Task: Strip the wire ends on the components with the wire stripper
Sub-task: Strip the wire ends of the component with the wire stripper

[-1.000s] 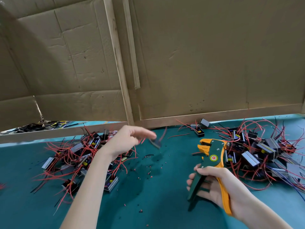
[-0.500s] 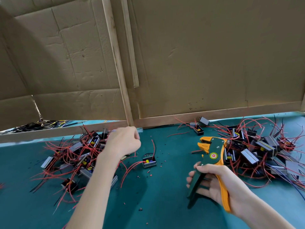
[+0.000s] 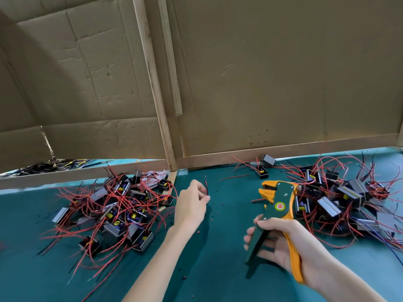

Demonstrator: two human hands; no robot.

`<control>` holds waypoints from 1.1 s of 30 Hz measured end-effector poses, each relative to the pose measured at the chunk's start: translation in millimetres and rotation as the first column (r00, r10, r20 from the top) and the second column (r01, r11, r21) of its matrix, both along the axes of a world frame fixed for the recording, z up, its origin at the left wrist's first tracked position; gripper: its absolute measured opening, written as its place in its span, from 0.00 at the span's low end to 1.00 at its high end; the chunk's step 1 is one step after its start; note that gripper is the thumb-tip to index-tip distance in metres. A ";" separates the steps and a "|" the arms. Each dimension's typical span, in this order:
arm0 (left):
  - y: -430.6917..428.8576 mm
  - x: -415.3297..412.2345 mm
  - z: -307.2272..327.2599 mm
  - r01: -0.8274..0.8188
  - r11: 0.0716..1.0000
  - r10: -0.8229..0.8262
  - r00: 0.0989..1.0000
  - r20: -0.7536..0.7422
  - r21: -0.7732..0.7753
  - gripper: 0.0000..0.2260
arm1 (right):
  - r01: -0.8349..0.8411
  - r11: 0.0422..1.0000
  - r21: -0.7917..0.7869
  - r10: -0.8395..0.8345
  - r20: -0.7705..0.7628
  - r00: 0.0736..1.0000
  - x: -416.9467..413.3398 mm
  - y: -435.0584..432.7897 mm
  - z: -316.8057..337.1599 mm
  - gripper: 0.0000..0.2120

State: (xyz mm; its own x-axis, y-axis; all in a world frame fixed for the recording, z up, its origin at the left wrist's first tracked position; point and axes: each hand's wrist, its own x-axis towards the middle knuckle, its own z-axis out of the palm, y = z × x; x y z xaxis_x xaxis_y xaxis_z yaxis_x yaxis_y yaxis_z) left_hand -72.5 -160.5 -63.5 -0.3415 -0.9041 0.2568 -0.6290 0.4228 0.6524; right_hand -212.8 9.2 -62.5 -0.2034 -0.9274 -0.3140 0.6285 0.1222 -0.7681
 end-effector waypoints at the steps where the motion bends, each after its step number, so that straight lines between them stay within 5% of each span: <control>1: 0.1 -1.3 -0.8 0.010 1.000 -0.009 0.998 -0.062 0.017 0.06 | -0.004 1.000 -0.002 0.004 0.000 1.000 0.1 0.3 0.3 0.10; 7: 3.5 -6.5 8.6 0.156 0.967 -0.060 0.909 -0.412 0.202 0.07 | -0.015 1.000 -0.017 0.015 -0.023 1.000 0.3 1.1 1.3 0.11; 13: 13.1 -6.1 36.5 0.373 0.905 -0.146 0.723 -0.676 0.204 0.07 | -0.027 0.998 -0.053 0.025 -0.043 0.999 0.2 1.0 2.0 0.10; 23: 33.4 9.6 88.0 0.438 0.898 -0.306 0.681 -0.665 0.034 0.08 | -0.187 0.949 -0.255 0.149 -0.161 0.976 1.6 6.6 9.8 0.14; 33: 37.9 20.3 91.1 0.554 0.823 -0.371 0.692 -0.619 0.126 0.11 | -0.264 0.923 -0.279 0.211 -0.205 0.956 3.1 4.3 8.0 0.16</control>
